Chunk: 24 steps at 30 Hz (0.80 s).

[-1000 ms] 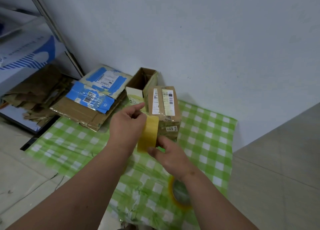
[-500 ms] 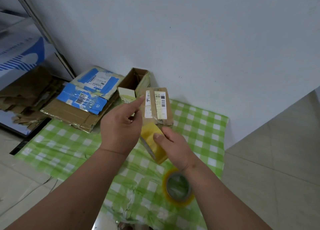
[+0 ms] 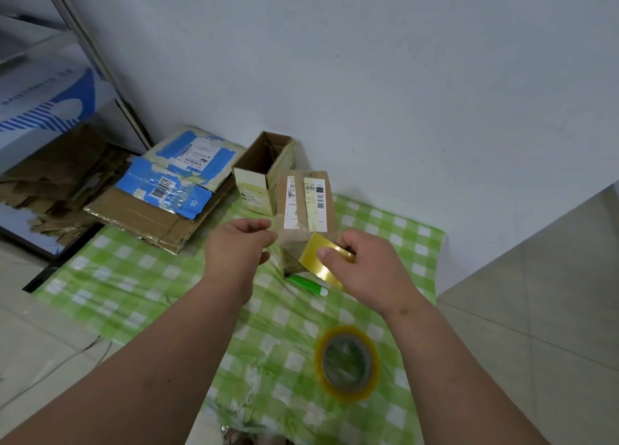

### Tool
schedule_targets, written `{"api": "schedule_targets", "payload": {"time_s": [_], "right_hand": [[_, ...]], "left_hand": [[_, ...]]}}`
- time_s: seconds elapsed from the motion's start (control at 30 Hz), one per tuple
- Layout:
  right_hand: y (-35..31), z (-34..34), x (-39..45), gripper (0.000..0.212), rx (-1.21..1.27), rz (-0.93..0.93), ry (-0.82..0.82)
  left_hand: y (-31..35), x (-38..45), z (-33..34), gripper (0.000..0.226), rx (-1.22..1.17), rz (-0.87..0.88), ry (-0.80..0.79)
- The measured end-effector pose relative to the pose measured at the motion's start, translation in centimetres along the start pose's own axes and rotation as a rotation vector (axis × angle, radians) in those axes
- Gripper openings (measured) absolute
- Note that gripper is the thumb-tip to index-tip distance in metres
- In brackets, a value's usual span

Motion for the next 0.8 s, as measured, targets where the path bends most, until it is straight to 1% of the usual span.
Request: {"api": "schedule_targets", "payload": {"time_s": [0.07,0.13,0.23,0.37,0.5,0.57,0.67,0.73,0.8], "right_hand": [[-0.3,-0.2,0.0,0.031,-0.059,-0.024,0.011],[-0.1,-0.3,0.1,0.030,-0.068,-0.022,0.003],[0.2,-0.2,0.4,0.019,-0.034,-0.002,-0.068],[0.7,-0.3,1.2,0.021,0.053,0.061,-0.139],[1.0,-1.3,1.9,0.025,0.147,0.073,-0.182],[1.3,-2.0,2.2,0.029,0.175,0.071,-0.210],[1.5,-2.6,2.7,0.022,0.213,0.104,-0.259],[1.7,-3.1,2.9,0.038,0.252,0.118,-0.270],[1.7,-3.6,3.0,0.040,0.264,0.127,-0.276]], "left_hand": [[-0.8,-0.2,0.1,0.010,-0.099,-0.082,0.006],[-1.4,-0.4,0.3,0.007,-0.171,-0.145,0.000],[-1.9,-0.2,0.4,0.008,-0.131,-0.138,-0.012],[-2.2,0.0,0.8,0.012,-0.062,-0.120,0.012],[-2.5,0.3,1.2,0.014,-0.069,-0.156,0.048],[-2.7,0.5,1.6,0.015,-0.129,-0.189,0.035],[-2.4,0.6,2.7,0.018,-0.264,-0.232,-0.023],[-2.0,0.7,3.2,0.015,-0.308,-0.249,-0.053],[-1.7,1.1,3.2,0.022,-0.318,-0.260,-0.064]]}}
Point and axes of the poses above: each hand's wrist, its own x-axis towards the middle knuckle, its own z-axis out of the palm, y = z × x, the point moved 7 cm from there along x, towards the middle knuckle, and after that the axes turned 7 degrees about z, right-handed, at the moved point
